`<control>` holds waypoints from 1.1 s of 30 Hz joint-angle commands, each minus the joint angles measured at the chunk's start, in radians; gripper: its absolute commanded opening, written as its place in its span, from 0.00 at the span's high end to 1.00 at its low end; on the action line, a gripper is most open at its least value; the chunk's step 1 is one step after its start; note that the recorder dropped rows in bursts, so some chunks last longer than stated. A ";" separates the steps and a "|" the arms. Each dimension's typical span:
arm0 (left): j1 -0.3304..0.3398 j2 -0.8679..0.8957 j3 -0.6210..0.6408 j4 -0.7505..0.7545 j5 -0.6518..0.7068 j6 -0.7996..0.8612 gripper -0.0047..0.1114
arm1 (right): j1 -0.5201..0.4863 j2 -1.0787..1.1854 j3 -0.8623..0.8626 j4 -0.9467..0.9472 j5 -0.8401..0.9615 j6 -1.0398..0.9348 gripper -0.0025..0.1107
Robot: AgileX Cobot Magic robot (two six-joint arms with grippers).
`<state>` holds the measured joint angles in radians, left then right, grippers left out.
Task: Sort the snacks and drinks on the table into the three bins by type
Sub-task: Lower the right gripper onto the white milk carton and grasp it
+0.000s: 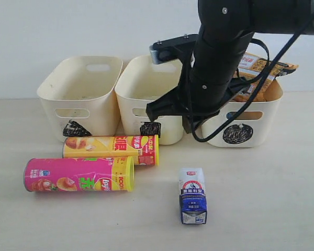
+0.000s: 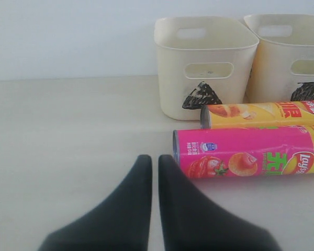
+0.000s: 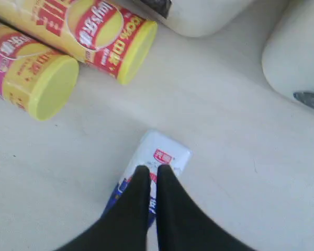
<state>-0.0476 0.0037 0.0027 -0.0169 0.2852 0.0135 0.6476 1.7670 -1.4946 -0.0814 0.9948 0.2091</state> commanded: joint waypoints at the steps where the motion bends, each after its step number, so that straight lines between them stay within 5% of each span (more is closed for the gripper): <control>1: 0.004 -0.004 -0.003 0.001 -0.007 0.002 0.93 | 0.002 -0.009 -0.001 -0.007 0.070 0.052 0.82; 7: 0.004 -0.004 -0.003 0.001 -0.007 0.002 0.93 | 0.002 -0.009 0.084 0.002 0.026 0.115 0.29; 9: 0.004 -0.004 -0.003 0.001 -0.007 0.002 0.93 | 0.002 -0.009 0.125 0.002 -0.019 0.123 0.22; 15: 0.004 -0.004 -0.003 0.001 -0.007 0.002 0.93 | 0.002 0.000 0.218 0.001 -0.189 0.125 0.22; 30: 0.004 -0.004 -0.003 0.001 -0.007 0.002 0.93 | 0.002 0.229 0.217 -0.004 -0.261 0.125 0.27; 33: 0.004 -0.004 -0.003 0.001 -0.007 0.002 0.93 | 0.002 0.231 0.217 -0.006 -0.270 0.129 0.51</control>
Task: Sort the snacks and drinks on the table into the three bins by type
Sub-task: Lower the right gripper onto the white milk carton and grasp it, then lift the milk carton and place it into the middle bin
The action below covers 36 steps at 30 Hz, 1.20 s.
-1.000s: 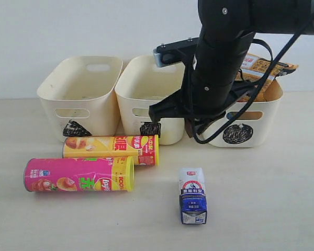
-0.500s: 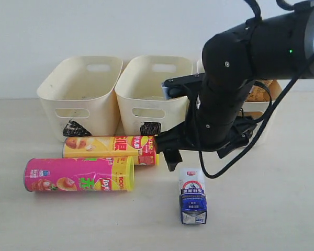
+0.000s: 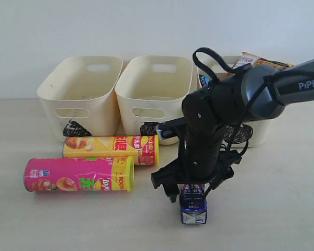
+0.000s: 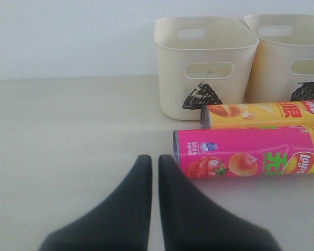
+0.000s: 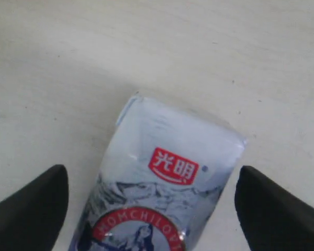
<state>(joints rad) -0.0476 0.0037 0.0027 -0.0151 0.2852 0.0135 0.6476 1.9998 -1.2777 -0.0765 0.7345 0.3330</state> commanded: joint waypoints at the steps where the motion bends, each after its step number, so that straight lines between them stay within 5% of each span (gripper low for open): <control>1: 0.004 -0.004 -0.003 0.000 -0.007 0.002 0.93 | 0.002 -0.002 0.001 -0.011 0.000 0.005 0.64; 3: 0.004 -0.004 -0.003 0.000 -0.007 0.002 0.93 | 0.002 -0.002 0.001 -0.013 0.023 -0.009 0.97; 18: 0.004 -0.004 -0.003 0.000 -0.007 0.002 0.93 | 0.002 -0.185 -0.002 -0.046 0.035 -0.055 0.97; 36: 0.004 -0.004 -0.003 0.000 -0.007 0.002 0.93 | -0.042 -0.218 -0.178 -0.173 -0.319 -0.111 0.97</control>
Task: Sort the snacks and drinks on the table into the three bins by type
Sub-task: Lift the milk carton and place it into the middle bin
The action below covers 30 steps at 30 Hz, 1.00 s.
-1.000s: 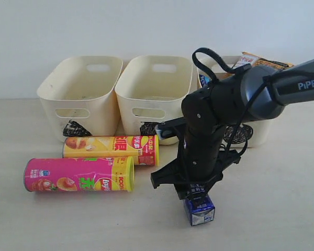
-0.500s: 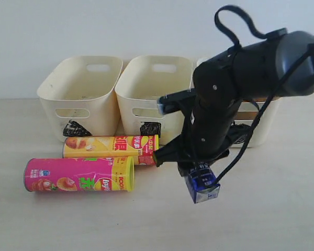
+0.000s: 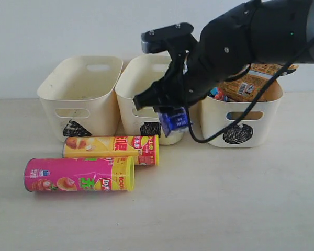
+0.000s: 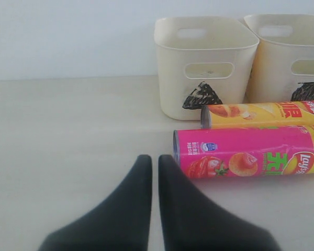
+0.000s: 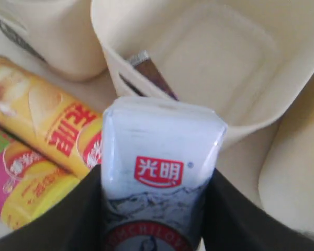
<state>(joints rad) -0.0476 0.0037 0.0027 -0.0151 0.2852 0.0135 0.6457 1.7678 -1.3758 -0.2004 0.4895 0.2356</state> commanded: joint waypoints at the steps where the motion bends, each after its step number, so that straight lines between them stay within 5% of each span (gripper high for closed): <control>1: 0.004 -0.004 -0.003 0.000 -0.007 0.002 0.93 | -0.053 0.022 -0.099 -0.049 -0.088 -0.013 0.97; 12: 0.004 -0.004 -0.003 0.000 -0.007 0.002 0.93 | -0.119 0.191 -0.244 -0.076 -0.339 -0.018 0.97; 30: 0.004 -0.004 -0.003 0.000 -0.007 0.002 0.93 | -0.137 0.412 -0.428 -0.102 -0.437 -0.063 0.97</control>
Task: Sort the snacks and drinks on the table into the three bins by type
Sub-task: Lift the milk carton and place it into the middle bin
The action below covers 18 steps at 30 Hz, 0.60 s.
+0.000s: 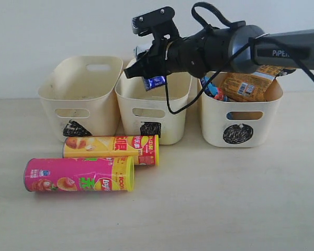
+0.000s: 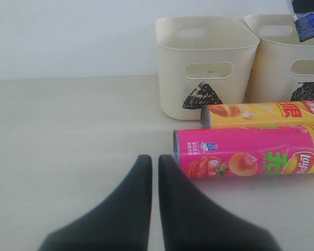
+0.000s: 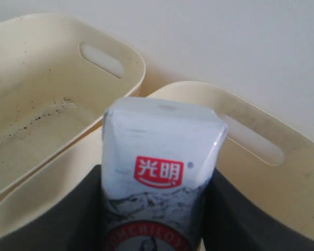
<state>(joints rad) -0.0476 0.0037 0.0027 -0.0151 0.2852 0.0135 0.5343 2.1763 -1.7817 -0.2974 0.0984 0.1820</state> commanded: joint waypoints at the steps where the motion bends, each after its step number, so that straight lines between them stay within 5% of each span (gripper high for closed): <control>1: 0.004 -0.004 -0.003 0.000 -0.007 0.002 0.93 | -0.033 0.008 -0.023 -0.005 -0.045 -0.009 0.97; 5: 0.004 -0.004 -0.003 0.000 -0.007 0.002 0.93 | -0.049 0.021 -0.023 -0.005 -0.043 -0.006 0.88; 12: 0.004 -0.004 -0.003 0.000 -0.007 0.002 0.93 | -0.047 0.031 -0.023 -0.005 -0.065 -0.006 0.38; 18: 0.004 -0.004 -0.003 0.000 -0.007 0.002 0.93 | -0.047 0.021 -0.023 -0.005 0.013 -0.006 0.37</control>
<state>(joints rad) -0.0476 0.0037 0.0027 -0.0151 0.2852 0.0135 0.4890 2.2152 -1.8006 -0.2974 0.0673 0.1820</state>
